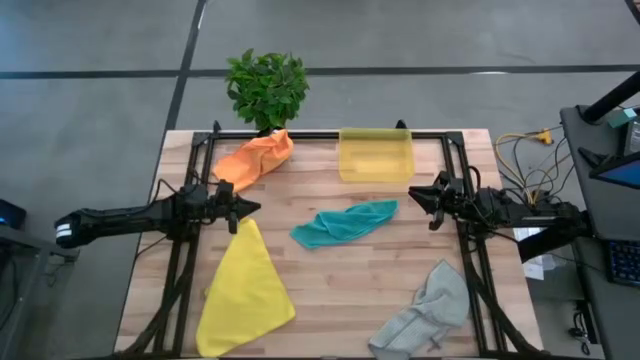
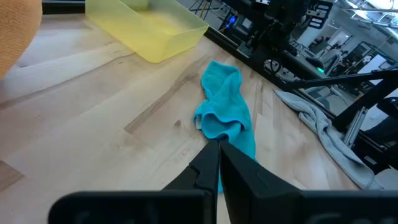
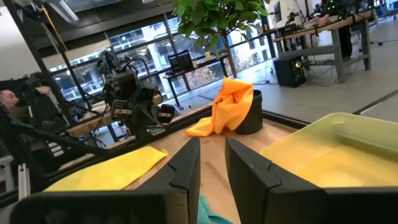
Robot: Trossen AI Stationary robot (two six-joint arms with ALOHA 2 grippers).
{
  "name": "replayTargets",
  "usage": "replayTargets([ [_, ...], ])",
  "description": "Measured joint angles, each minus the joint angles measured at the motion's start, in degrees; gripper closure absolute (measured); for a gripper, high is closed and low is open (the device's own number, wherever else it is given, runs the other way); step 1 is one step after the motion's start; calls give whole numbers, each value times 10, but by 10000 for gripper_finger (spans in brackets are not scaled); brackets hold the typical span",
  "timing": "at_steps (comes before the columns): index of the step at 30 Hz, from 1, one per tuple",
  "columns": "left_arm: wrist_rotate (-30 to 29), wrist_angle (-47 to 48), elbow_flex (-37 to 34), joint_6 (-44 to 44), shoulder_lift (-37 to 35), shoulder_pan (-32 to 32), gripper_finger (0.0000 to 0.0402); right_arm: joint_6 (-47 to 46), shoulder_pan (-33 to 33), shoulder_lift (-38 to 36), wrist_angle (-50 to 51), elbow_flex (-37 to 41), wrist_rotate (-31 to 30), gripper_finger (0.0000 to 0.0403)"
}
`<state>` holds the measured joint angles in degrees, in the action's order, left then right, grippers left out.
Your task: Fold microfiber towels
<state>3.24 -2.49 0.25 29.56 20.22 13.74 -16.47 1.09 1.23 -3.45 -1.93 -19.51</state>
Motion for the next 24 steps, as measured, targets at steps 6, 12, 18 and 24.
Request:
replayTargets([
  [6,0,0,0,0,0,0,402,0,0,10,49,-2,4,332],
  [12,1,0,0,0,0,0,402,0,0,13,47,-5,2,332],
  [18,1,0,0,0,0,0,402,0,0,13,47,-5,2,332],
  [24,1,0,0,0,0,0,402,31,0,13,47,-5,0,332],
])
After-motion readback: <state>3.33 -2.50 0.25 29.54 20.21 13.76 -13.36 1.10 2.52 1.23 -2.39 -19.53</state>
